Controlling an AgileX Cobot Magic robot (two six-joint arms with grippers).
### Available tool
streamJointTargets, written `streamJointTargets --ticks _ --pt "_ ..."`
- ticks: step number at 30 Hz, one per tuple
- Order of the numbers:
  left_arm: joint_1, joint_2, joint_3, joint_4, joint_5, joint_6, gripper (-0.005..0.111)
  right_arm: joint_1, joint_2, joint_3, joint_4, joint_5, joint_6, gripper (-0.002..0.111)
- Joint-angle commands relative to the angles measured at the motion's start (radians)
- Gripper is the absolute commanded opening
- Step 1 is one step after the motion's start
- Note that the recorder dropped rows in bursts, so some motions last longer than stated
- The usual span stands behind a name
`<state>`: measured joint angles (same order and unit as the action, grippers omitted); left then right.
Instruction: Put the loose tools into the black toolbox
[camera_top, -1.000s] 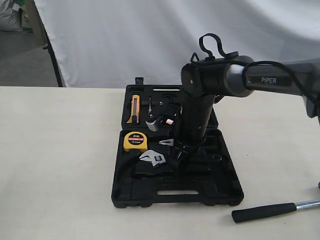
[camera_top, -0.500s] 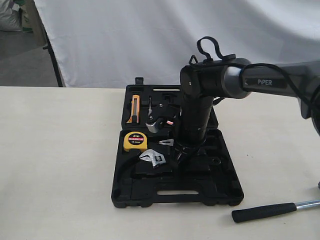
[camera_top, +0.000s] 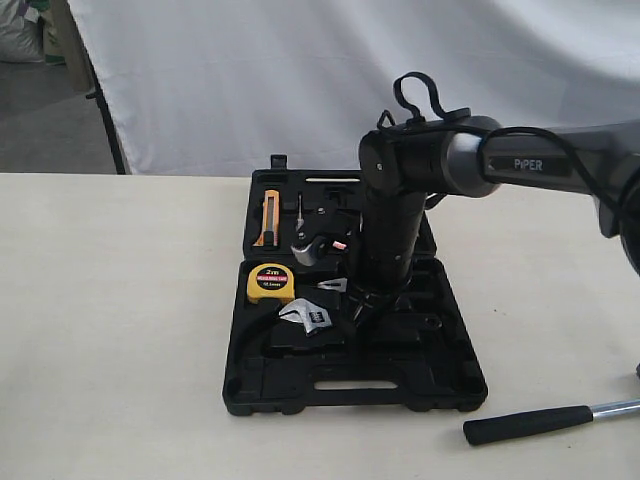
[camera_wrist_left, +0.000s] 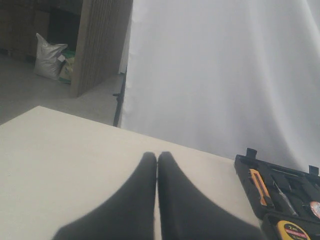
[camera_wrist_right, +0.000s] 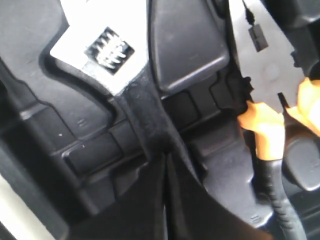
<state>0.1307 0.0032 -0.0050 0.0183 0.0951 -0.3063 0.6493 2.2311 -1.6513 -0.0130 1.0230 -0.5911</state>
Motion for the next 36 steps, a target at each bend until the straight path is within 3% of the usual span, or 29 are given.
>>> streamJointTargets --ticks 1,15,25,32,36 --pt "0.025 -0.003 -0.003 0.004 -0.007 -0.005 0.001 -0.007 0.050 -0.010 -0.016 0.040 0.013 0.000" --pt "0.025 -0.003 -0.003 0.004 -0.007 -0.005 0.001 -0.007 -0.131 0.002 0.030 0.139 0.065 0.000" --pt "0.025 -0.003 -0.003 0.004 -0.007 -0.005 0.001 -0.007 -0.339 0.156 0.005 0.132 0.177 0.000" --pt "0.025 -0.003 -0.003 0.004 -0.007 -0.005 0.001 -0.023 -0.505 0.385 -0.241 0.018 0.591 0.000" --pt "0.025 -0.003 -0.003 0.004 -0.007 -0.005 0.001 -0.092 -0.590 0.552 -0.321 -0.100 0.778 0.000"
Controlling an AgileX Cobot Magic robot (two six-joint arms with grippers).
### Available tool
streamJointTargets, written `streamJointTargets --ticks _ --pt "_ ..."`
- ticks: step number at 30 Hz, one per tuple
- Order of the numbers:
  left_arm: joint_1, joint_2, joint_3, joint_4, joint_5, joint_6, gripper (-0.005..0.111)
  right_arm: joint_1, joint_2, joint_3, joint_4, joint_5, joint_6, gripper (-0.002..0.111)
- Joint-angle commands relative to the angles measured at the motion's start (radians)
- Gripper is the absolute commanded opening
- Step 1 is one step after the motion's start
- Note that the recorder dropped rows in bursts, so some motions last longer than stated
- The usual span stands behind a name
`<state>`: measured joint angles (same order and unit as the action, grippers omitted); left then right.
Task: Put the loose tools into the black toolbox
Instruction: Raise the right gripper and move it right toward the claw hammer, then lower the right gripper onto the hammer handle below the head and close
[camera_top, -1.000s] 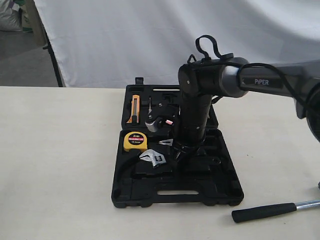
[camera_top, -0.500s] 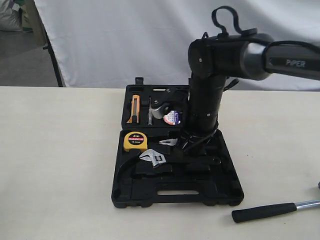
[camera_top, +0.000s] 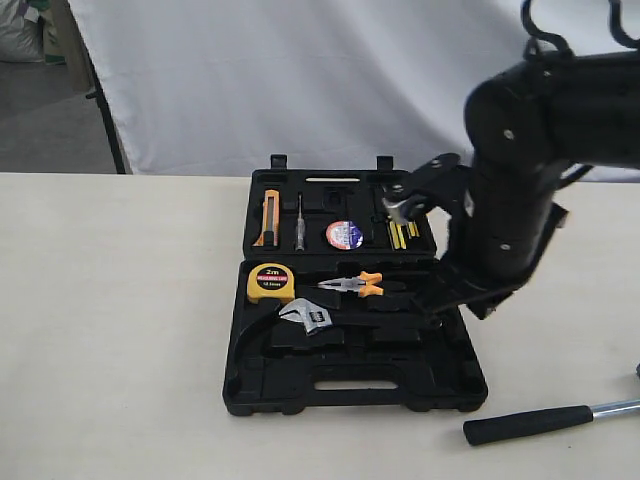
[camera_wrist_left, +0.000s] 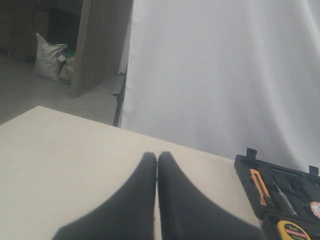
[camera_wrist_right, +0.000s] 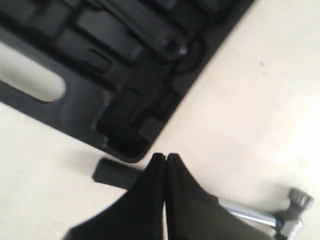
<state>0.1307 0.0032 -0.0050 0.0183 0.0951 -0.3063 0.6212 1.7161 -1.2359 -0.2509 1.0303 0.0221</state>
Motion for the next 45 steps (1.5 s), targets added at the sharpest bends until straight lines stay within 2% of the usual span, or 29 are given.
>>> streamJointTargets --ticks 1,5,11,15,19,21,25,30,35,39,45 --pt "0.025 -0.003 -0.003 0.004 -0.007 -0.005 0.001 -0.087 -0.092 0.180 -0.083 -0.145 0.197 0.000" --pt "0.025 -0.003 -0.003 0.004 -0.007 -0.005 0.001 -0.154 -0.117 0.310 -0.060 -0.284 0.350 0.000" --pt "0.025 -0.003 -0.003 0.004 -0.007 -0.005 0.001 -0.159 -0.100 0.366 0.057 -0.447 0.466 0.000" --pt "0.025 -0.003 -0.003 0.004 -0.007 -0.005 0.001 -0.163 -0.094 0.366 0.062 -0.423 0.482 0.000" --pt "0.025 -0.003 -0.003 0.004 -0.007 -0.005 0.001 -0.159 -0.094 0.366 -0.048 -0.393 0.676 0.000" --pt "0.025 -0.003 -0.003 0.004 -0.007 -0.005 0.001 -0.139 -0.094 0.366 -0.154 -0.350 0.816 0.007" --pt "0.025 -0.003 -0.003 0.004 -0.007 -0.005 0.001 -0.089 -0.094 0.366 -0.342 -0.278 1.005 0.030" --pt "0.025 -0.003 -0.003 0.004 -0.007 -0.005 0.001 -0.085 -0.094 0.366 -0.352 -0.247 1.048 0.050" --pt "0.025 -0.003 -0.003 0.004 -0.007 -0.005 0.001 -0.187 -0.094 0.366 -0.352 -0.107 1.081 0.051" --pt "0.025 -0.003 -0.003 0.004 -0.007 -0.005 0.001 -0.279 -0.094 0.366 -0.316 -0.139 1.100 0.051" --pt "0.025 -0.003 -0.003 0.004 -0.007 -0.005 0.001 -0.346 -0.060 0.366 -0.279 -0.188 1.130 0.051"
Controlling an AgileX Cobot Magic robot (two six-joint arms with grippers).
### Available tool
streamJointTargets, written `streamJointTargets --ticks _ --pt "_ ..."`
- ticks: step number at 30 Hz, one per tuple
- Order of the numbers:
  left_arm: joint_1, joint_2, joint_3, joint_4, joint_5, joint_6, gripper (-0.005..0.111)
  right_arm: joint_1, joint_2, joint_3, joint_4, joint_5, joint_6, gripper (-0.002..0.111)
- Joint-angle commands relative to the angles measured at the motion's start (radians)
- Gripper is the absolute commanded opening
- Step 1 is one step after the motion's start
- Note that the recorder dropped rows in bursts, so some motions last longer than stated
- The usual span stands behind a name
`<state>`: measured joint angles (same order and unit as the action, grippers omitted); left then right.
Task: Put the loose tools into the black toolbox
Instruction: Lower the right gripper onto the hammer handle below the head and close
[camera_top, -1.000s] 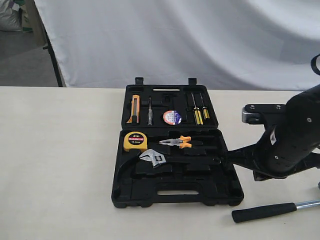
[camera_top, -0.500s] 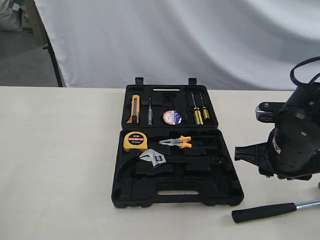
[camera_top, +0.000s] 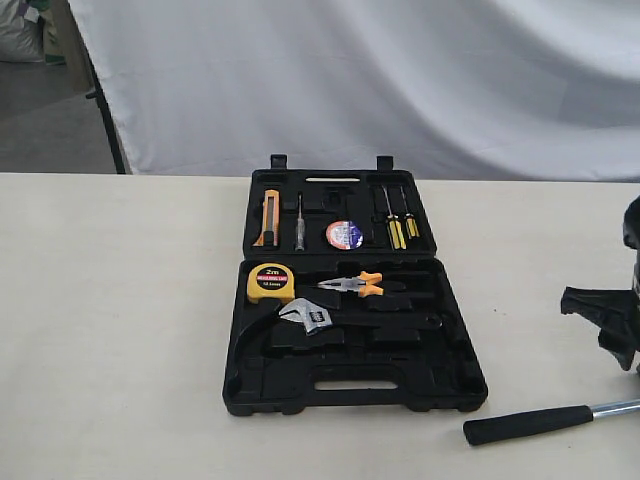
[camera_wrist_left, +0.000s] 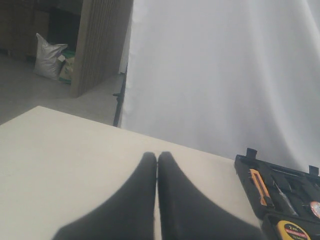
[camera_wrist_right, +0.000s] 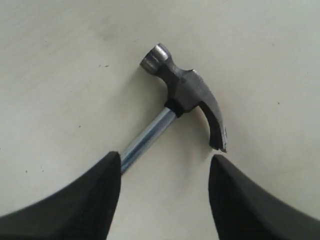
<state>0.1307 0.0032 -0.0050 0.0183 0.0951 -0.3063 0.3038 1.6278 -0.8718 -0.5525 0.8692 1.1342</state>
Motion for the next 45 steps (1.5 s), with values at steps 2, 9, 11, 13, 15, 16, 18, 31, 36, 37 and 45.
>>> streamJointTargets --ticks 2,9,11,13,15,16,18,31,36,37,45 --pt "0.025 -0.003 -0.003 0.004 -0.007 -0.005 0.001 -0.029 0.060 0.002 0.032 -0.027 0.025 0.051" --pt "0.025 -0.003 -0.003 0.004 -0.007 -0.005 0.001 -0.035 0.197 0.002 0.033 -0.092 0.032 0.051" --pt "0.025 -0.003 -0.003 0.004 -0.007 -0.005 0.001 -0.035 0.236 0.002 0.033 -0.135 0.032 0.051" --pt "0.025 -0.003 -0.003 0.004 -0.007 -0.005 0.001 -0.035 0.270 0.002 0.033 -0.173 0.032 0.051" --pt "0.025 -0.003 -0.003 0.004 -0.007 -0.005 0.001 -0.035 0.296 0.002 0.033 -0.196 0.032 0.051" --pt "0.025 -0.003 -0.003 0.004 -0.007 -0.005 0.001 -0.035 0.308 0.002 0.031 -0.203 0.032 0.051" --pt "0.025 -0.003 -0.003 0.004 -0.007 -0.005 0.001 -0.035 0.323 0.002 0.029 -0.207 0.027 0.051" --pt "0.025 -0.003 -0.003 0.004 -0.007 -0.005 0.001 -0.035 0.342 0.002 -0.102 -0.185 -0.007 -0.001" --pt "0.025 -0.003 -0.003 0.004 -0.007 -0.005 0.001 -0.035 0.342 0.002 -0.164 -0.222 -0.005 -0.001" --pt "0.025 -0.003 -0.003 0.004 -0.007 -0.005 0.001 -0.035 0.342 0.002 -0.164 -0.242 -0.005 -0.001" --pt "0.025 -0.003 -0.003 0.004 -0.007 -0.005 0.001 -0.028 0.342 0.002 -0.106 -0.606 -0.282 -0.001"
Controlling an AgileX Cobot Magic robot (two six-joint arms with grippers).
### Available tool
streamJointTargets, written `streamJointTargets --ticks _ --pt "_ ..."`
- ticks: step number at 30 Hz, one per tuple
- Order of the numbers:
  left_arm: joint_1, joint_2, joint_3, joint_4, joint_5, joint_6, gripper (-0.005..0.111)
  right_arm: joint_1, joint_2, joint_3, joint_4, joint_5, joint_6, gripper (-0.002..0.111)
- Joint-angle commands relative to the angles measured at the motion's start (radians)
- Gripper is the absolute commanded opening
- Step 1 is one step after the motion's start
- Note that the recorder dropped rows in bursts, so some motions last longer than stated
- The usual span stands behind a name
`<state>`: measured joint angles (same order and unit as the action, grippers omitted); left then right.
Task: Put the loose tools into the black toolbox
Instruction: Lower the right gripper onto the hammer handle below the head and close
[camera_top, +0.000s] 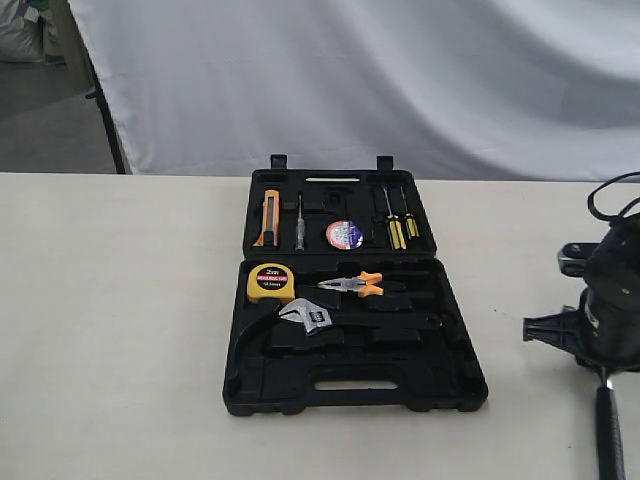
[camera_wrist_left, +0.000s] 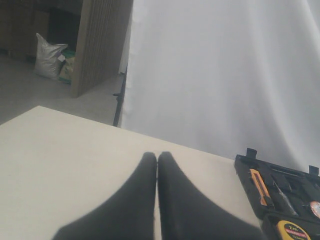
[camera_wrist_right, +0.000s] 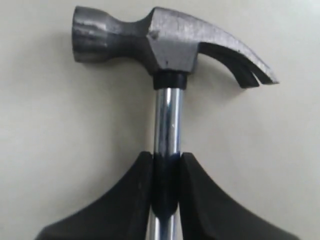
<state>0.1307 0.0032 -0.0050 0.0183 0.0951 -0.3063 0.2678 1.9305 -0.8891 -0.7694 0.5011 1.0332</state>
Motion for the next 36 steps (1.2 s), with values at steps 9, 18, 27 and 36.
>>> streamJointTargets --ticks 9,18,27,36 --pt "0.025 -0.003 -0.003 0.004 -0.007 -0.005 0.001 0.008 0.039 0.020 0.194 -0.260 -0.487 -0.001" --pt "0.025 -0.003 -0.003 0.004 -0.007 -0.005 0.001 0.008 0.039 0.020 0.192 -0.275 -0.481 -0.001" --pt "0.025 -0.003 -0.003 0.004 -0.007 -0.005 0.001 0.008 0.039 0.017 0.194 -0.280 -0.453 0.050" --pt "0.025 -0.003 -0.003 0.004 -0.007 -0.005 0.001 0.001 0.107 -0.052 0.194 -0.336 -0.427 0.049"
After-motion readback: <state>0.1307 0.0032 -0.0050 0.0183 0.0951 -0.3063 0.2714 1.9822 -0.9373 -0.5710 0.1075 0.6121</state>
